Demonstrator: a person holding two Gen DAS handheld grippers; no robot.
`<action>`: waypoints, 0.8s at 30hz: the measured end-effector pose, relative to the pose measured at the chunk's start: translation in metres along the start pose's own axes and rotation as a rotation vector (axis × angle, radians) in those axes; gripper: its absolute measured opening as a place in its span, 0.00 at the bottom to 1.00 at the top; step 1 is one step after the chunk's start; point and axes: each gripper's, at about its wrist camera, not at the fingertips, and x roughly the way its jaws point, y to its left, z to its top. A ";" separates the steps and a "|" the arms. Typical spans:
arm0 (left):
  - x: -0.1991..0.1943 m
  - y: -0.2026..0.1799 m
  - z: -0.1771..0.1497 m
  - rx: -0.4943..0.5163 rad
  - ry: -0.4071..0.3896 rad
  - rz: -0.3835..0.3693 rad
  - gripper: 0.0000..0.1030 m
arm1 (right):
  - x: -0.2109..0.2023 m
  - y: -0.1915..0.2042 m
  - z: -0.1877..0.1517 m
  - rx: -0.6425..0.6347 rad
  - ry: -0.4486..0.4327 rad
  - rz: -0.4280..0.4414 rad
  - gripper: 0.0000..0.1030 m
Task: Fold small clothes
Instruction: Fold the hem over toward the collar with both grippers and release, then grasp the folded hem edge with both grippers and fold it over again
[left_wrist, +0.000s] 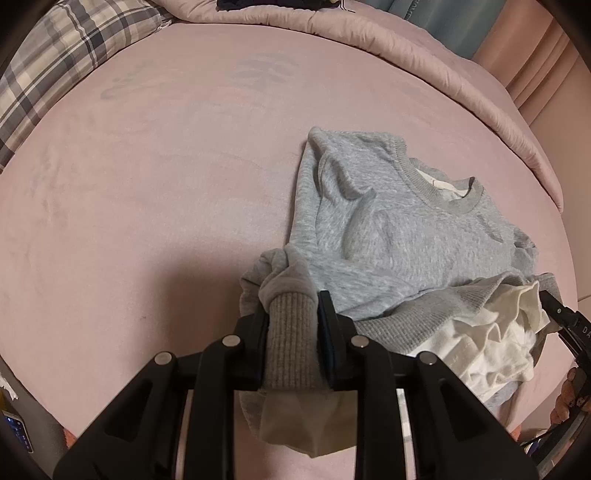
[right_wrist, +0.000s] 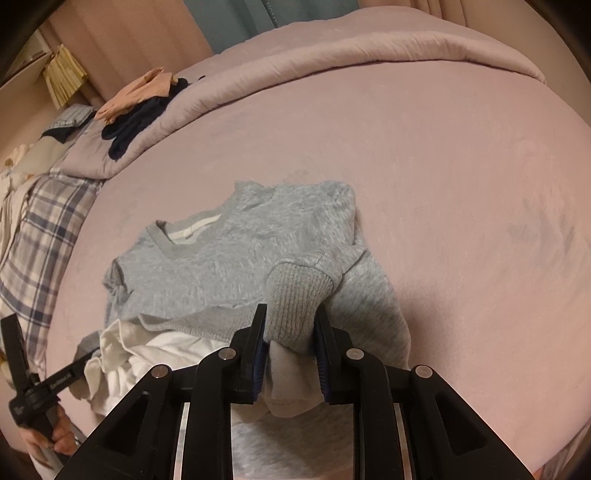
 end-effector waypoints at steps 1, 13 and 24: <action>-0.001 0.000 0.000 -0.002 -0.002 -0.002 0.25 | -0.002 0.000 0.000 0.003 0.000 0.005 0.26; -0.057 -0.001 -0.008 -0.013 -0.094 -0.074 0.73 | -0.054 -0.010 -0.004 0.044 -0.123 0.024 0.57; -0.036 -0.002 -0.042 -0.044 0.007 -0.142 0.73 | -0.044 -0.010 -0.026 0.050 -0.083 0.080 0.60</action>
